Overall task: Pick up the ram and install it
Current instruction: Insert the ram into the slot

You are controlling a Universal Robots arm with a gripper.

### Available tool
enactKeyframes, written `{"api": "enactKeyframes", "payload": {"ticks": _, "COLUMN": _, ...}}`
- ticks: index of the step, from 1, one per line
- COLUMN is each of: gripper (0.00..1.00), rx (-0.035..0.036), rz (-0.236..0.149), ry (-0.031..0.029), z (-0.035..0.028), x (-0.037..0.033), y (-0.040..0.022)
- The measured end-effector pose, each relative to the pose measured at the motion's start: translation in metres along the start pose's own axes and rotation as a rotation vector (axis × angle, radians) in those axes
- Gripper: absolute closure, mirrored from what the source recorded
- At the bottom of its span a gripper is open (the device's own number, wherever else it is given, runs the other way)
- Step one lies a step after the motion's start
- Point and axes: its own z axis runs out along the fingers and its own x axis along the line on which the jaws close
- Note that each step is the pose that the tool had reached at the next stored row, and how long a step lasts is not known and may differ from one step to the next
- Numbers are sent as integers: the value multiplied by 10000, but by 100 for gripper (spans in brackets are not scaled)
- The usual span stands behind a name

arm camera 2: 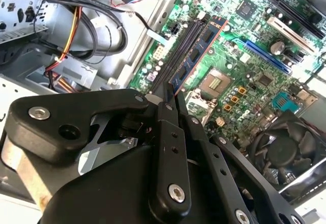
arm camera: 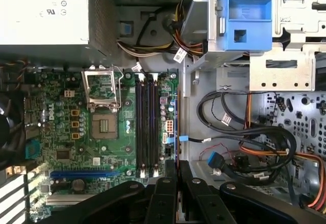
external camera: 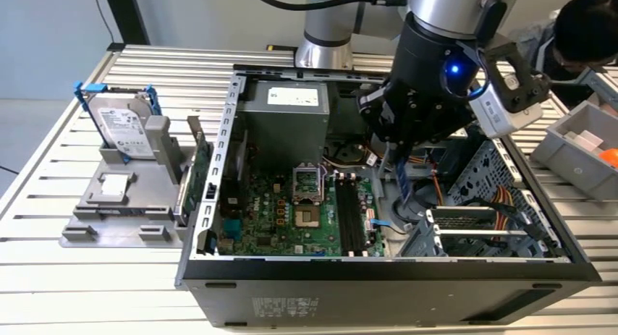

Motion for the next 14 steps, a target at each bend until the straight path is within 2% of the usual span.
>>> {"api": "enactKeyframes", "payload": {"ticks": 8, "gripper": 100, "rx": 2, "rz": 2, "ry": 0, "z": 67, "x": 3, "y": -1}}
{"api": "enactKeyframes", "payload": {"ticks": 14, "gripper": 100, "rx": 2, "rz": 1, "ry": -1, "z": 141, "x": 5, "y": -1}}
